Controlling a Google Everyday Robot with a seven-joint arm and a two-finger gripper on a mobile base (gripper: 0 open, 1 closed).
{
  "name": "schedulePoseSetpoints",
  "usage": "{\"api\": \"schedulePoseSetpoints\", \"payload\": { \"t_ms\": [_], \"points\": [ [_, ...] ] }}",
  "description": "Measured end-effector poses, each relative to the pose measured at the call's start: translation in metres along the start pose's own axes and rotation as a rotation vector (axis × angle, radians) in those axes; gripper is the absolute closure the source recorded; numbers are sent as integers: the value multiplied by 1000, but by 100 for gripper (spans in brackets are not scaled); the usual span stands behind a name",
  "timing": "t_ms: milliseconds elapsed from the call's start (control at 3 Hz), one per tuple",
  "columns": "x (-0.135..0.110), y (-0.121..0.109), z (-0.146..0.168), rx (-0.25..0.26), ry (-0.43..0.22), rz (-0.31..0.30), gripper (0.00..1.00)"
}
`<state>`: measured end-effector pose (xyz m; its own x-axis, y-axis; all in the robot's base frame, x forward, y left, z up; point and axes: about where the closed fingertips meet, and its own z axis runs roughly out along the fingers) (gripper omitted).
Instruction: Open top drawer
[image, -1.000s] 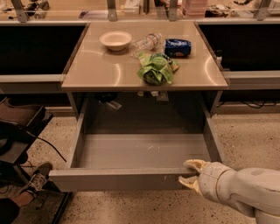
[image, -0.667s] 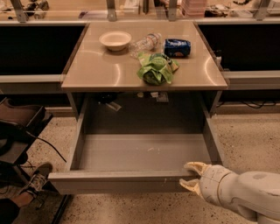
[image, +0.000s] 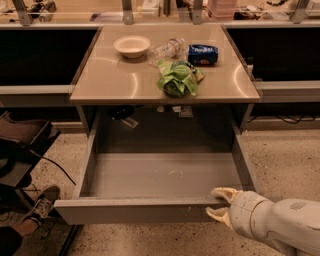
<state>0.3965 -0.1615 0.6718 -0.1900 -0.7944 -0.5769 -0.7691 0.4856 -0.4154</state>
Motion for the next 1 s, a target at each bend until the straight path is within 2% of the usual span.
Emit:
{"api": "schedulePoseSetpoints", "payload": {
  "t_ms": [667, 1000],
  "points": [
    [2, 5, -5, -2, 5, -1, 100],
    [2, 5, -5, -2, 5, -1, 81]
  ]
}}
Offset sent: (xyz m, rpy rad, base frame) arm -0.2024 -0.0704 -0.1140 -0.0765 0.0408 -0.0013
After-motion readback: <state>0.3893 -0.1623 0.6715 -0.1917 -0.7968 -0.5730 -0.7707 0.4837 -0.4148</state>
